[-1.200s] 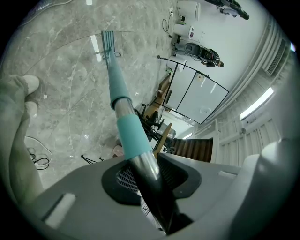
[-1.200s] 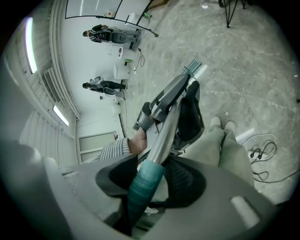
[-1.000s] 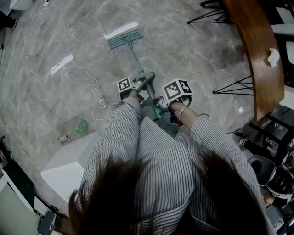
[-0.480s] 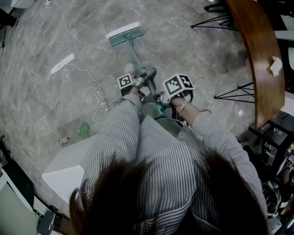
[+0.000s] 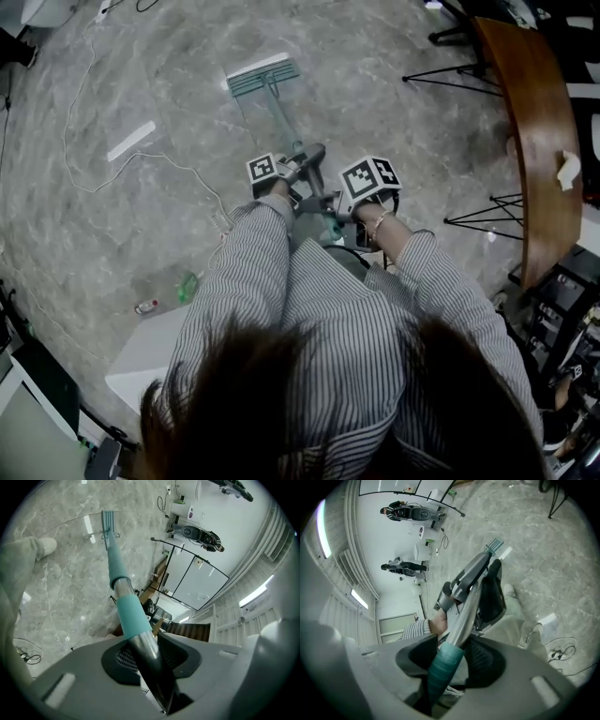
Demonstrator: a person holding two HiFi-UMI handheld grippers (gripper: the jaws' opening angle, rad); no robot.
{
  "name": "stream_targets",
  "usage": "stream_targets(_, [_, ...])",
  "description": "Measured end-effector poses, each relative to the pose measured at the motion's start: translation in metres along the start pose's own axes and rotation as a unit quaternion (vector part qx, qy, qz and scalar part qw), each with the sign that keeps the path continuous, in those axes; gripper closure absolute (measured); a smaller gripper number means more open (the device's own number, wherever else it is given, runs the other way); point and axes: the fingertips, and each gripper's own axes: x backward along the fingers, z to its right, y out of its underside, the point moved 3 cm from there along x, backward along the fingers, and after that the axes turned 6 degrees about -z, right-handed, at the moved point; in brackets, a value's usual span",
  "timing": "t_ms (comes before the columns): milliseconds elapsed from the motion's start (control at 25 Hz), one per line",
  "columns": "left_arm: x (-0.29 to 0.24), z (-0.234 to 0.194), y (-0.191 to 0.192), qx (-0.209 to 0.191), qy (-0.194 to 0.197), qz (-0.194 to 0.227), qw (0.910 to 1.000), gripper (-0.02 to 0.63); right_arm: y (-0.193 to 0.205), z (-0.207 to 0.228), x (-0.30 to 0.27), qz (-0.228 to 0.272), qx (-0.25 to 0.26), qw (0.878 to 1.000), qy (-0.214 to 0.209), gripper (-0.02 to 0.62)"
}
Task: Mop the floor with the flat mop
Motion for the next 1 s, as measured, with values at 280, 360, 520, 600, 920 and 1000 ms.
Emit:
stream_targets(280, [-0.018, 0.051, -0.095, 0.003, -0.005, -0.012, 0.9999, 0.505, -0.103, -0.041, -0.009, 0.006, -0.002, 1.0, -0.001, 0.422])
stream_targets(360, [-0.026, 0.067, -0.127, 0.001, -0.004, -0.012, 0.9999, 0.505, -0.138, -0.052, -0.011, 0.008, 0.0, 1.0, 0.0, 0.42])
stream_targets(520, [-0.041, 0.096, -0.19, -0.005, 0.004, -0.014, 0.9999, 0.505, -0.205, -0.072, -0.016, 0.013, 0.005, 1.0, 0.007, 0.422])
stream_targets(600, [-0.049, 0.11, -0.226, -0.007, 0.01, -0.013, 0.9998, 0.505, -0.242, -0.081, -0.019, 0.01, 0.009, 1.0, 0.018, 0.422])
stream_targets(920, [-0.07, 0.148, -0.315, -0.025, -0.003, -0.024, 0.9994, 0.506, -0.336, -0.105, -0.025, 0.022, 0.01, 1.0, 0.017, 0.431])
stream_targets(1000, [-0.07, 0.147, -0.315, -0.031, -0.007, -0.026, 0.9991, 0.505, -0.336, -0.104, -0.026, 0.026, 0.013, 0.999, 0.014, 0.431])
